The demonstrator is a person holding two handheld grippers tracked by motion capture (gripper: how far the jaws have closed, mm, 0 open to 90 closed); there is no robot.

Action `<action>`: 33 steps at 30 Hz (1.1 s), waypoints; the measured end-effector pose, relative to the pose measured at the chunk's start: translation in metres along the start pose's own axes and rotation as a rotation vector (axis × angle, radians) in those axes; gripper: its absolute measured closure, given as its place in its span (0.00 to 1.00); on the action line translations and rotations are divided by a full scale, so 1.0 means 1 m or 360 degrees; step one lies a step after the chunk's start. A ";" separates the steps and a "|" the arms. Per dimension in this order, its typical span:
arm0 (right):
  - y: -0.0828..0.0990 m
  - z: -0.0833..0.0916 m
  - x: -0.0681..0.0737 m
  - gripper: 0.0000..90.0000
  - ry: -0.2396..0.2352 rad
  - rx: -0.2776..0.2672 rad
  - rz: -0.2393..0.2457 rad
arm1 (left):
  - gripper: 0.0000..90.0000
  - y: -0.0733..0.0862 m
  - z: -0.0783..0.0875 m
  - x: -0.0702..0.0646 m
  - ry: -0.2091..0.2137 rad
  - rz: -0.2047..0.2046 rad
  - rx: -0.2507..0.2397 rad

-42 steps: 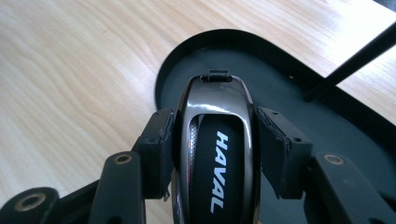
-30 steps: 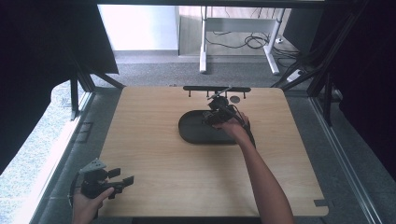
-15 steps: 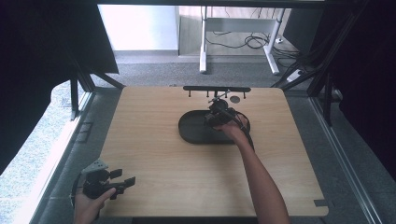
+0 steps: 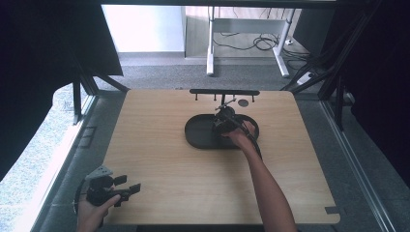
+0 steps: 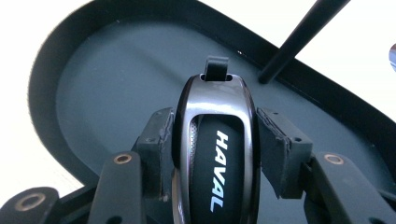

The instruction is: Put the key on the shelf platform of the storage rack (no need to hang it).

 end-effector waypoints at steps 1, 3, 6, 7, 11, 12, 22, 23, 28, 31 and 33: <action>0.001 -0.002 0.000 0.55 0.0004 0.0014 0.0012 | 0.27 0.000 0.000 0.000 0.0000 0.0001 0.0000; 0.003 -0.005 0.000 0.55 0.0002 0.0030 0.0019 | 0.27 0.000 0.000 0.000 -0.0001 0.0003 0.0001; 0.007 -0.009 0.000 0.55 -0.0001 0.0048 0.0013 | 0.27 0.000 0.000 0.000 0.0000 0.0003 0.0002; 0.007 -0.011 -0.001 0.55 0.0001 0.0051 0.0017 | 0.27 0.000 0.000 0.000 0.0000 0.0003 0.0002; 0.011 -0.016 -0.003 0.55 0.0020 0.0074 0.0002 | 0.27 0.000 0.000 0.001 0.0000 0.0001 0.0001; 0.012 -0.017 -0.004 0.55 0.0027 0.0080 -0.0002 | 0.27 0.000 0.000 0.001 -0.0001 0.0001 0.0001; 0.020 -0.029 -0.008 0.54 0.0044 0.0127 0.0002 | 0.27 0.000 -0.001 0.001 0.0003 0.0005 0.0007; 0.020 -0.029 -0.008 0.54 0.0046 0.0128 0.0000 | 0.27 0.000 -0.001 0.001 0.0002 0.0003 0.0008; 0.021 -0.026 -0.008 0.47 0.0055 0.0102 -0.0020 | 0.27 0.000 -0.001 0.001 0.0004 0.0004 0.0008; 0.020 -0.018 -0.006 0.46 0.0058 0.0059 0.0003 | 0.27 0.000 -0.001 0.000 0.0004 0.0003 0.0009; 0.019 -0.008 -0.003 0.46 0.0054 0.0002 0.0023 | 0.27 0.000 -0.001 0.000 0.0002 0.0000 0.0010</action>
Point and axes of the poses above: each handheld gripper's, and its own axes: z roughly backward along the jaws, y roughly out of its underside, x roughly to its left, the point moved 1 cm from there along -z, roughly forward along the jaws, and after that the axes turned 4 degrees about -z, right-handed, at the moved point
